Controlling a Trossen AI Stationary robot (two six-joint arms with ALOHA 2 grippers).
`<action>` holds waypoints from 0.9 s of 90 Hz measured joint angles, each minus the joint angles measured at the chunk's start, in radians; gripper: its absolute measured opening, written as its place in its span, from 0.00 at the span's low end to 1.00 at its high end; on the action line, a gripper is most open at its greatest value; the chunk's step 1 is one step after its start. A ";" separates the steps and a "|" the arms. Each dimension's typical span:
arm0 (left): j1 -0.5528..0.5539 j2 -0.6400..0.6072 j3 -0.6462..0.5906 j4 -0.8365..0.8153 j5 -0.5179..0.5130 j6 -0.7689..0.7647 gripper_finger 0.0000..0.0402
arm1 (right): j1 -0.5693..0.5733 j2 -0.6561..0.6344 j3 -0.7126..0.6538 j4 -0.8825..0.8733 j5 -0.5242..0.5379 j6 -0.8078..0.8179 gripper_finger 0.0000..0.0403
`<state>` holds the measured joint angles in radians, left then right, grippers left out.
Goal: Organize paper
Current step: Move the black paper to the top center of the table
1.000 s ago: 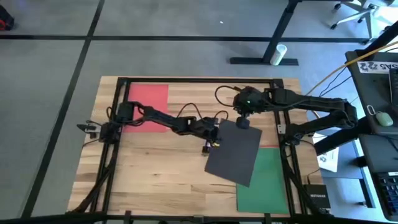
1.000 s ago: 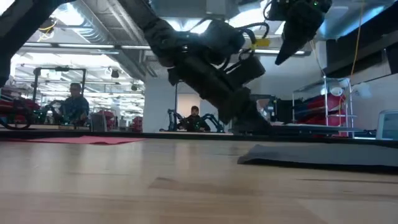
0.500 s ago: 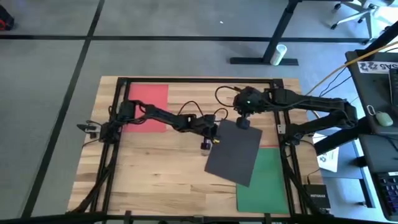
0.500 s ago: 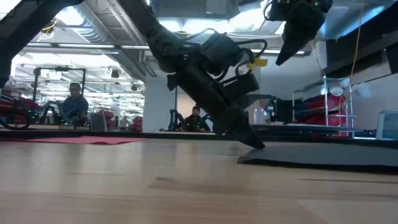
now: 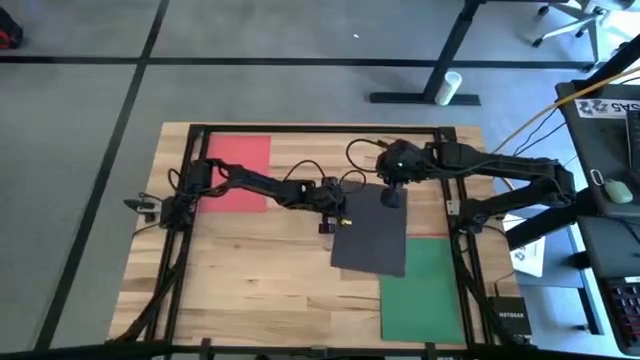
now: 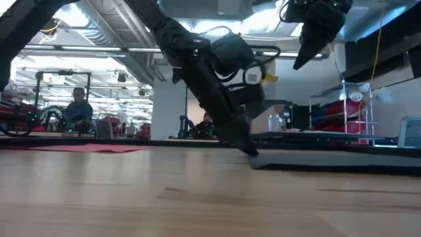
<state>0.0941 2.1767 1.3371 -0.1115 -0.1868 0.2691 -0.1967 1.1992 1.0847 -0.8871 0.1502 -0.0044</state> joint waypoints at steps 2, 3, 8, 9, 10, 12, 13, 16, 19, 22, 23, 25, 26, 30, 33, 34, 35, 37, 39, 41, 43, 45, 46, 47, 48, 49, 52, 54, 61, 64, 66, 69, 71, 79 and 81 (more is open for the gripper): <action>0.000 -0.002 0.000 -0.014 -0.009 0.000 0.00 | 0.000 0.000 0.000 -0.003 0.000 0.000 0.00; 0.000 -0.003 -0.001 -0.021 -0.013 0.000 0.00 | 0.000 0.000 0.000 -0.004 0.000 0.000 0.00; 0.000 -0.017 -0.001 -0.057 -0.032 0.000 0.00 | 0.000 0.000 0.000 -0.007 0.000 0.000 0.00; 0.000 -0.018 -0.001 -0.065 -0.037 0.000 0.00 | 0.000 0.000 0.000 -0.008 0.000 0.000 0.00; 0.000 -0.019 -0.001 -0.072 -0.043 0.000 0.00 | 0.000 0.000 0.000 -0.008 0.000 0.000 0.00; 0.000 -0.021 -0.002 -0.084 -0.053 0.001 0.00 | 0.000 0.000 0.000 -0.008 0.000 0.000 0.00; 0.000 -0.024 -0.002 -0.091 -0.059 0.003 0.00 | 0.000 0.000 0.000 -0.007 0.000 0.000 0.00; 0.001 -0.033 -0.003 -0.118 -0.076 0.008 0.00 | 0.000 0.000 0.000 -0.006 0.000 0.000 0.00; 0.003 -0.035 -0.003 -0.140 -0.092 0.016 0.00 | 0.000 0.000 0.000 -0.008 0.000 0.000 0.00; 0.005 -0.039 -0.003 -0.162 -0.105 0.022 0.00 | 0.000 0.000 0.000 -0.008 0.000 0.000 0.00; 0.007 -0.041 -0.003 -0.170 -0.108 0.022 0.00 | 0.000 0.000 0.000 -0.008 0.000 0.000 0.00; 0.010 -0.049 -0.003 -0.188 -0.115 0.021 0.00 | 0.000 0.000 0.000 -0.008 0.000 0.000 0.00; 0.012 -0.049 -0.003 -0.197 -0.116 0.021 0.00 | 0.000 0.000 0.000 -0.009 0.000 0.000 0.00; 0.021 -0.051 -0.004 -0.223 -0.120 0.018 0.00 | 0.000 0.000 0.000 -0.012 0.000 0.000 0.00; 0.028 -0.056 -0.004 -0.244 -0.121 0.014 0.00 | 0.000 0.000 0.000 -0.012 0.000 0.001 0.00; 0.030 -0.058 -0.004 -0.250 -0.121 0.011 0.00 | 0.000 0.000 0.000 -0.013 0.000 0.001 0.00; 0.033 -0.061 -0.004 -0.256 -0.121 0.009 0.00 | 0.000 0.000 0.000 -0.014 0.000 0.001 0.00; 0.037 -0.063 -0.004 -0.266 -0.121 0.007 0.00 | 0.000 0.000 0.000 -0.016 0.000 0.002 0.00; 0.041 -0.064 -0.005 -0.274 -0.121 0.006 0.00 | 0.000 0.000 0.000 -0.016 0.000 0.002 0.00; 0.046 -0.065 -0.005 -0.279 -0.120 0.005 0.00 | 0.000 0.000 0.000 -0.016 0.000 0.002 0.00; 0.050 -0.070 -0.005 -0.284 -0.120 0.004 0.00 | 0.000 0.000 0.000 -0.018 0.000 0.002 0.00; 0.054 -0.078 -0.005 -0.291 -0.119 0.004 0.00 | 0.000 0.000 0.000 -0.020 0.000 0.002 0.00; 0.056 -0.080 -0.006 -0.294 -0.119 0.003 0.00 | 0.000 0.000 0.000 -0.022 0.000 0.002 0.00; 0.058 -0.080 -0.006 -0.296 -0.119 0.003 0.00 | 0.000 0.000 0.000 -0.023 0.000 0.002 0.00; 0.060 -0.080 -0.006 -0.298 -0.118 0.003 0.00 | 0.000 0.000 0.000 -0.023 0.000 0.002 0.00; 0.062 -0.081 -0.006 -0.299 -0.117 0.003 0.00 | 0.000 0.000 0.000 -0.024 0.000 0.002 0.00; 0.068 -0.090 -0.009 -0.302 -0.114 0.002 0.00 | 0.000 0.000 0.000 -0.025 0.000 0.003 0.00; 0.073 -0.098 -0.014 -0.302 -0.113 0.001 0.00 | 0.000 0.000 0.000 -0.026 0.000 0.003 0.00; 0.085 -0.120 -0.036 -0.302 -0.112 -0.001 0.00 | 0.000 0.000 0.000 -0.031 0.000 0.003 0.00; 0.090 -0.132 -0.051 -0.302 -0.113 -0.005 0.00 | 0.000 0.000 0.000 -0.031 0.000 0.003 0.00; 0.092 -0.142 -0.062 -0.300 -0.113 -0.005 0.00 | 0.000 0.000 0.000 -0.031 0.000 0.003 0.00; 0.096 -0.159 -0.082 -0.299 -0.113 -0.009 0.00 | 0.000 0.000 0.000 -0.031 0.000 0.003 0.00; 0.098 -0.168 -0.097 -0.299 -0.113 -0.013 0.00 | 0.000 0.000 0.000 -0.032 0.000 0.003 0.00; 0.106 -0.212 -0.158 -0.288 -0.115 -0.031 0.00 | 0.000 0.000 0.000 -0.032 0.000 0.003 0.00; 0.109 -0.225 -0.177 -0.284 -0.115 -0.034 0.00 | 0.000 0.000 0.000 -0.032 0.000 0.003 0.00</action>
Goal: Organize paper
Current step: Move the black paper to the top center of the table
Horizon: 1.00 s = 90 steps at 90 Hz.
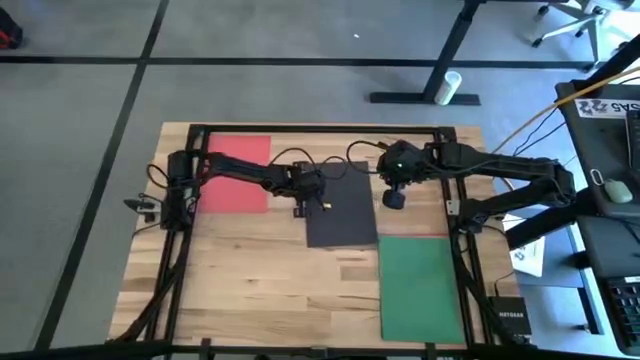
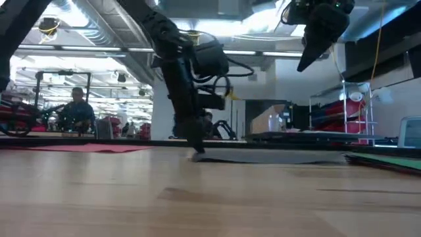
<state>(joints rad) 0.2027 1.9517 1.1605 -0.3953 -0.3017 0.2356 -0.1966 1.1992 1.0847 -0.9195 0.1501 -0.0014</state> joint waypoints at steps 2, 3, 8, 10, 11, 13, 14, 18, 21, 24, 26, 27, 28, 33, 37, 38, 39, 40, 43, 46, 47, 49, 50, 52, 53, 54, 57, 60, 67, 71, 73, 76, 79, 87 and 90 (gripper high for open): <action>0.003 -0.014 -0.021 0.007 0.001 -0.003 0.00 | 0.000 0.000 0.000 0.001 0.000 0.000 0.00; 0.005 -0.020 -0.031 0.011 0.002 -0.004 0.00 | 0.000 0.000 0.000 0.001 0.000 0.000 0.00; 0.015 -0.053 -0.079 0.037 0.003 -0.012 0.00 | 0.000 0.000 0.000 0.001 0.000 0.001 0.00; 0.020 -0.067 -0.100 0.047 0.004 -0.016 0.00 | 0.000 0.000 0.000 0.002 0.000 0.002 0.00; 0.022 -0.075 -0.111 0.052 0.004 -0.016 0.00 | 0.000 0.000 0.000 0.002 0.000 0.002 0.00; 0.029 -0.089 -0.132 0.060 0.004 -0.019 0.00 | 0.000 0.000 0.000 0.002 0.000 0.003 0.00; 0.033 -0.096 -0.141 0.066 0.005 -0.020 0.00 | 0.000 0.000 0.000 0.001 0.000 0.004 0.00; 0.049 -0.124 -0.178 0.090 0.007 -0.023 0.00 | 0.000 0.000 0.000 0.003 0.000 0.006 0.00; 0.062 -0.143 -0.204 0.110 0.007 -0.023 0.00 | 0.000 0.000 0.000 0.002 0.000 0.007 0.00; 0.077 -0.162 -0.230 0.135 0.009 -0.022 0.00 | 0.000 0.000 0.000 0.003 0.000 0.008 0.00; 0.085 -0.171 -0.242 0.143 0.009 -0.020 0.00 | 0.000 0.000 0.000 0.003 0.000 0.008 0.00; 0.090 -0.175 -0.247 0.148 0.008 -0.018 0.00 | 0.000 0.000 0.000 0.003 0.000 0.008 0.00; 0.095 -0.179 -0.252 0.153 0.008 -0.016 0.00 | 0.000 0.000 0.000 0.003 0.000 0.008 0.00; 0.118 -0.192 -0.270 0.174 0.009 0.001 0.00 | 0.000 0.000 0.000 0.003 0.000 0.008 0.00; 0.137 -0.194 -0.279 0.183 0.009 0.012 0.00 | 0.000 0.000 0.000 0.003 0.000 0.008 0.00; 0.141 -0.194 -0.281 0.186 0.009 0.013 0.00 | 0.000 0.000 0.000 0.003 0.000 0.008 0.00; 0.146 -0.194 -0.282 0.188 0.009 0.015 0.00 | 0.000 0.000 0.000 0.004 0.000 0.008 0.00; 0.150 -0.194 -0.283 0.190 0.008 0.017 0.00 | 0.000 0.000 0.000 0.004 0.000 0.008 0.00; 0.164 -0.194 -0.285 0.194 0.007 0.027 0.00 | 0.000 0.000 0.000 0.005 0.000 0.008 0.00; 0.177 -0.194 -0.286 0.195 0.006 0.036 0.00 | 0.000 0.000 0.000 0.004 0.000 0.008 0.00; 0.181 -0.194 -0.287 0.195 0.006 0.039 0.00 | 0.000 0.000 0.000 0.004 0.000 0.008 0.00; 0.189 -0.194 -0.287 0.195 0.006 0.044 0.00 | 0.000 0.000 0.000 0.004 0.000 0.008 0.00; 0.193 -0.194 -0.287 0.196 0.006 0.047 0.00 | 0.000 0.000 0.000 0.005 0.000 0.008 0.00; 0.201 -0.194 -0.287 0.197 0.006 0.054 0.00 | 0.000 0.000 0.000 0.005 0.000 0.008 0.00; 0.205 -0.194 -0.287 0.198 0.006 0.057 0.00 | 0.000 0.000 0.000 0.005 0.000 0.008 0.00; 0.209 -0.194 -0.287 0.200 0.006 0.060 0.00 | 0.000 0.000 0.000 0.005 0.000 0.008 0.00; 0.220 -0.194 -0.287 0.205 0.006 0.065 0.00 | 0.000 0.000 0.000 0.005 0.000 0.008 0.00; 0.232 -0.194 -0.287 0.210 0.006 0.073 0.00 | 0.000 0.000 0.000 0.005 0.000 0.008 0.00; 0.257 -0.194 -0.287 0.216 0.009 0.087 0.00 | 0.000 0.000 0.000 0.005 0.000 0.008 0.00; 0.268 -0.194 -0.287 0.221 0.012 0.087 0.00 | 0.000 0.000 0.000 0.005 0.000 0.008 0.00; 0.272 -0.194 -0.287 0.221 0.011 0.087 0.00 | 0.000 0.000 0.000 0.005 0.000 0.008 0.00; 0.277 -0.196 -0.287 0.220 0.012 0.087 0.00 | 0.000 0.000 0.000 0.005 0.000 0.008 0.00; 0.281 -0.200 -0.287 0.219 0.013 0.087 0.00 | 0.000 0.000 0.000 0.005 0.000 0.007 0.00; 0.280 -0.221 -0.287 0.219 0.014 0.085 0.00 | 0.000 0.000 0.000 0.006 0.000 0.007 0.00; 0.276 -0.234 -0.287 0.220 0.014 0.081 0.00 | 0.000 0.000 0.000 0.006 0.000 0.007 0.00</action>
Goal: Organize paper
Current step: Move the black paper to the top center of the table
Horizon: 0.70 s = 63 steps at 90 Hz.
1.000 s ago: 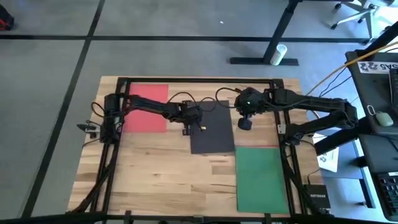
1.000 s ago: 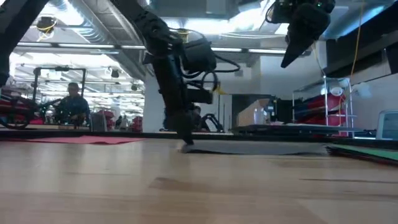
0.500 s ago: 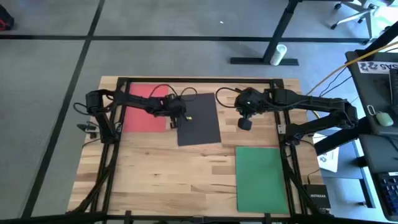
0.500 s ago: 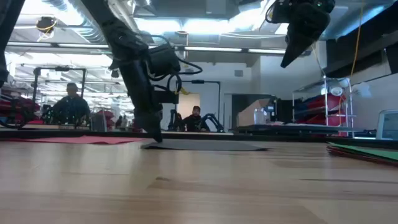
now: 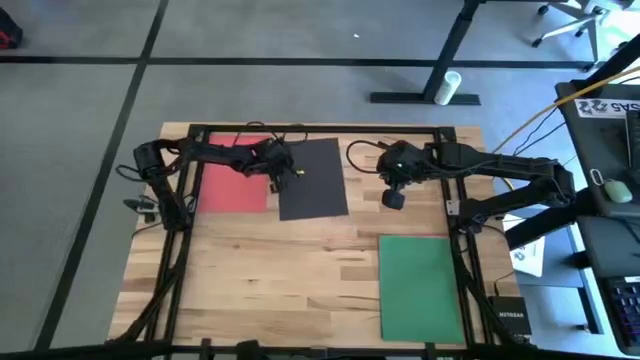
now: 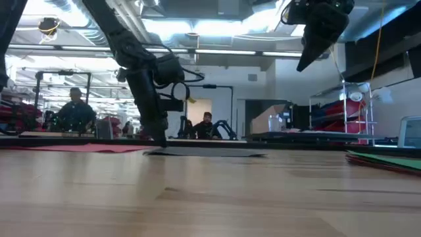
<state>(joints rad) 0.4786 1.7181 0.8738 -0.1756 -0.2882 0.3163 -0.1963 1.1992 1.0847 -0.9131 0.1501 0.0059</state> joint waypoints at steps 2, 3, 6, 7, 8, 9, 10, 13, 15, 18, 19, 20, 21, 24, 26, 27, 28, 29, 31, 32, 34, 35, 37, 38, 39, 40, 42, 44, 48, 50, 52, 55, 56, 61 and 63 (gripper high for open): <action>-0.004 -0.010 0.000 0.002 0.000 -0.002 0.00 | 0.000 0.000 0.000 0.001 0.000 0.000 0.00; -0.007 -0.015 0.000 0.003 0.000 -0.003 0.00 | 0.000 0.000 0.000 0.002 0.000 0.000 0.00; -0.015 -0.034 0.000 0.004 0.002 -0.004 0.00 | 0.000 0.000 0.000 0.004 0.000 0.000 0.00; -0.018 -0.040 0.000 0.004 0.004 -0.004 0.00 | 0.000 0.000 0.000 0.004 0.000 -0.001 0.00; -0.021 -0.047 0.000 0.005 0.007 -0.006 0.00 | 0.000 0.000 0.000 0.005 0.000 -0.001 0.00; -0.024 -0.052 0.000 0.005 0.012 -0.009 0.00 | 0.000 0.000 0.000 0.005 0.000 -0.003 0.00; -0.027 -0.059 0.000 0.006 0.019 -0.013 0.00 | 0.000 0.000 0.000 0.005 0.000 -0.004 0.00; -0.035 -0.079 0.000 0.014 0.044 -0.022 0.00 | 0.000 0.000 0.000 0.005 0.000 -0.004 0.00; -0.041 -0.088 0.001 0.023 0.061 -0.026 0.00 | 0.000 0.000 0.000 0.006 0.000 -0.006 0.00; -0.050 -0.097 0.001 0.043 0.083 -0.030 0.00 | 0.000 0.000 0.000 0.007 0.000 -0.008 0.00; -0.052 -0.098 0.002 0.051 0.089 -0.030 0.00 | 0.000 0.000 0.000 0.007 0.000 -0.008 0.00; -0.055 -0.099 0.002 0.058 0.091 -0.030 0.00 | 0.000 0.000 0.000 0.008 0.000 -0.009 0.00; -0.057 -0.100 0.002 0.065 0.092 -0.030 0.00 | 0.000 0.000 0.000 0.009 0.000 -0.010 0.00; -0.062 -0.099 0.002 0.080 0.097 -0.024 0.00 | 0.000 0.000 0.000 0.011 0.000 -0.010 0.00; -0.062 -0.096 0.002 0.087 0.098 -0.022 0.00 | 0.000 0.000 0.000 0.014 0.000 -0.010 0.00; -0.061 -0.093 0.002 0.092 0.098 -0.021 0.00 | 0.000 0.000 0.000 0.016 0.000 -0.010 0.00; -0.061 -0.088 0.002 0.099 0.098 -0.021 0.00 | 0.000 0.000 0.000 0.018 0.000 -0.010 0.00; -0.060 -0.083 0.002 0.107 0.098 -0.021 0.00 | 0.000 0.000 0.000 0.020 0.000 -0.010 0.00; -0.055 -0.073 0.003 0.125 0.098 -0.021 0.00 | 0.000 0.000 0.000 0.025 0.000 -0.011 0.00; -0.052 -0.068 0.005 0.132 0.098 -0.023 0.00 | 0.000 0.000 0.000 0.027 0.000 -0.011 0.00; -0.047 -0.058 0.007 0.138 0.098 -0.028 0.00 | 0.000 0.000 0.000 0.030 0.000 -0.011 0.00; -0.044 -0.053 0.007 0.142 0.097 -0.031 0.00 | 0.000 0.000 0.000 0.030 0.000 -0.011 0.00; -0.039 -0.040 0.009 0.144 0.096 -0.039 0.00 | 0.000 0.000 0.000 0.030 0.000 -0.011 0.00; -0.038 -0.034 0.011 0.143 0.096 -0.043 0.00 | 0.000 0.000 0.000 0.029 0.000 -0.011 0.00; -0.035 -0.028 0.013 0.143 0.096 -0.045 0.00 | 0.000 0.000 0.000 0.030 0.000 -0.011 0.00; -0.033 -0.022 0.015 0.142 0.096 -0.047 0.00 | 0.000 0.000 0.000 0.030 0.000 -0.011 0.00; -0.029 -0.008 0.021 0.139 0.094 -0.053 0.00 | 0.000 0.000 0.000 0.031 0.000 -0.011 0.00; -0.024 0.005 0.026 0.136 0.093 -0.056 0.00 | 0.000 0.000 0.000 0.031 0.000 -0.011 0.00; -0.018 0.027 0.033 0.129 0.094 -0.066 0.00 | 0.000 0.000 0.000 0.029 0.000 -0.011 0.00; -0.016 0.038 0.037 0.125 0.094 -0.070 0.00 | 0.000 0.000 0.000 0.030 0.000 -0.011 0.00; -0.013 0.047 0.040 0.125 0.094 -0.073 0.00 | 0.000 0.000 0.000 0.030 0.000 -0.011 0.00; -0.012 0.063 0.046 0.125 0.094 -0.075 0.00 | 0.000 0.000 0.000 0.029 0.000 -0.012 0.00; -0.011 0.067 0.048 0.125 0.094 -0.075 0.00 | 0.000 0.000 0.000 0.029 0.000 -0.012 0.00; -0.009 0.086 0.058 0.125 0.094 -0.074 0.00 | 0.000 0.000 0.000 0.028 0.000 -0.014 0.00; -0.008 0.094 0.061 0.125 0.094 -0.072 0.00 | 0.000 0.000 0.000 0.027 0.000 -0.014 0.00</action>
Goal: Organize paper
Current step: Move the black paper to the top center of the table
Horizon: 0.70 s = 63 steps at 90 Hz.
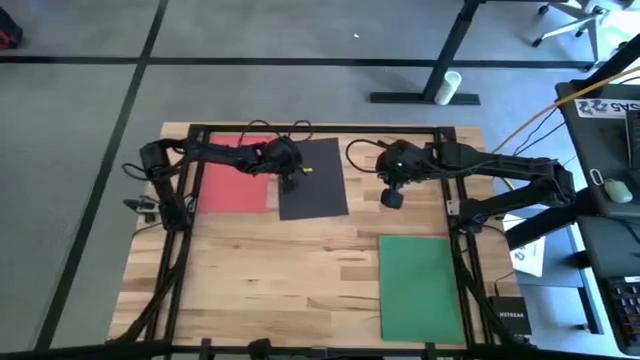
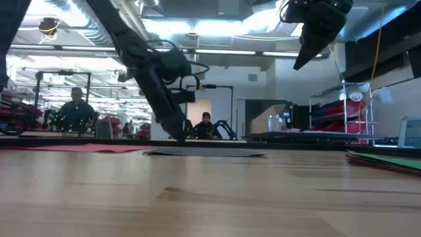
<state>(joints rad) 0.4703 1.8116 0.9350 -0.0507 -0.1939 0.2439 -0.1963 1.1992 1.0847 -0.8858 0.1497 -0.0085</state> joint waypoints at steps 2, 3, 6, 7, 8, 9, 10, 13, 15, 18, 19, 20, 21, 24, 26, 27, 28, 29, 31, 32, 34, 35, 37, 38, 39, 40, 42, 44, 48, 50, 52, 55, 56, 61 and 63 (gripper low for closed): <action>0.000 0.008 0.005 -0.001 0.001 0.004 0.00 | 0.000 0.000 0.000 0.000 0.000 0.000 0.00; 0.001 0.013 0.008 -0.001 0.000 0.005 0.00 | 0.000 0.000 0.000 0.001 0.000 0.000 0.00; 0.001 0.023 0.017 -0.003 0.000 0.010 0.00 | 0.000 0.000 0.000 0.002 0.000 0.000 0.00; 0.001 0.026 0.020 -0.004 0.000 0.013 0.00 | 0.000 0.000 0.000 0.002 0.000 0.000 0.00; 0.002 0.030 0.023 -0.007 0.000 0.016 0.00 | 0.000 0.000 0.000 0.001 0.000 0.000 0.00; 0.002 0.033 0.026 -0.010 0.000 0.020 0.00 | 0.000 0.000 0.000 0.000 0.000 0.000 0.00; 0.002 0.037 0.029 -0.013 0.000 0.025 0.00 | 0.000 0.000 0.000 0.000 0.000 0.000 0.00; 0.002 0.047 0.040 -0.024 0.000 0.034 0.00 | 0.000 0.000 0.000 0.000 0.000 0.000 0.00; 0.002 0.053 0.046 -0.027 0.000 0.042 0.00 | 0.000 0.000 0.000 0.000 0.000 0.000 0.00; 0.002 0.062 0.057 -0.029 -0.001 0.055 0.00 | 0.000 0.000 0.000 -0.001 0.000 0.000 0.00; 0.002 0.065 0.060 -0.030 -0.002 0.060 0.00 | 0.000 0.000 0.000 -0.001 0.000 0.000 0.00; 0.002 0.067 0.064 -0.030 -0.002 0.065 0.00 | 0.000 0.000 0.000 -0.001 0.000 0.000 0.00; 0.002 0.069 0.067 -0.030 -0.002 0.071 0.00 | 0.000 0.000 0.000 -0.001 0.000 0.000 0.00; 0.002 0.076 0.075 -0.033 -0.001 0.080 0.00 | 0.000 0.000 0.000 -0.002 0.000 0.000 0.00; 0.002 0.081 0.080 -0.035 -0.003 0.086 0.00 | 0.000 0.000 0.000 -0.003 0.000 0.001 0.00; 0.002 0.083 0.083 -0.035 -0.003 0.089 0.00 | 0.000 0.000 0.000 -0.004 0.000 0.001 0.00; 0.002 0.085 0.086 -0.035 -0.003 0.092 0.00 | 0.000 0.000 0.000 -0.005 0.000 0.001 0.00; 0.002 0.087 0.088 -0.036 -0.003 0.095 0.00 | 0.000 0.000 0.000 -0.005 0.000 0.001 0.00; 0.002 0.089 0.094 -0.037 -0.003 0.100 0.00 | 0.000 0.000 0.000 -0.005 0.000 0.001 0.00; 0.003 0.089 0.096 -0.037 -0.003 0.103 0.00 | 0.000 0.000 0.000 -0.005 0.000 0.001 0.00; 0.004 0.091 0.099 -0.037 -0.002 0.107 0.00 | 0.000 0.000 0.000 -0.005 -0.001 0.001 0.00; 0.004 0.092 0.101 -0.037 0.000 0.109 0.00 | 0.000 0.000 0.000 -0.006 -0.001 0.001 0.00; 0.005 0.094 0.105 -0.039 0.000 0.116 0.00 | 0.000 0.000 0.000 -0.006 -0.001 0.001 0.00; 0.005 0.094 0.107 -0.040 0.000 0.120 0.00 | 0.000 0.000 0.000 -0.005 -0.001 0.002 0.00; 0.005 0.094 0.108 -0.041 0.000 0.122 0.00 | 0.000 0.000 0.000 -0.005 -0.001 0.002 0.00; 0.005 0.094 0.110 -0.042 0.000 0.125 0.00 | 0.000 0.000 0.000 -0.005 -0.001 0.002 0.00; 0.007 0.095 0.112 -0.042 0.000 0.128 0.00 | 0.000 0.000 0.000 -0.006 -0.003 0.002 0.00; 0.009 0.096 0.115 -0.043 0.000 0.131 0.00 | 0.000 0.000 0.000 -0.007 -0.003 0.002 0.00; 0.012 0.096 0.123 -0.046 0.000 0.132 0.00 | 0.000 0.000 0.000 -0.006 -0.003 0.003 0.00; 0.014 0.096 0.126 -0.045 0.000 0.132 0.00 | 0.000 0.000 0.000 -0.006 -0.003 0.003 0.00; 0.017 0.096 0.129 -0.043 0.000 0.131 0.00 | 0.000 0.000 0.000 -0.007 -0.003 0.003 0.00; 0.020 0.096 0.132 -0.044 0.000 0.131 0.00 | 0.000 0.000 0.000 -0.007 -0.003 0.003 0.00; 0.021 0.096 0.133 -0.044 0.000 0.131 0.00 | 0.000 0.000 0.000 -0.006 -0.003 0.003 0.00; 0.023 0.096 0.136 -0.046 -0.001 0.131 0.00 | 0.000 0.000 0.000 -0.007 -0.003 0.003 0.00; 0.023 0.096 0.138 -0.049 -0.001 0.131 0.00 | 0.000 0.000 0.000 -0.006 -0.003 0.003 0.00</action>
<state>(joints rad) 0.4937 1.9072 1.0730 -0.1002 -0.1954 0.3748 -0.1963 1.1992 1.0847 -0.8919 0.1471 -0.0055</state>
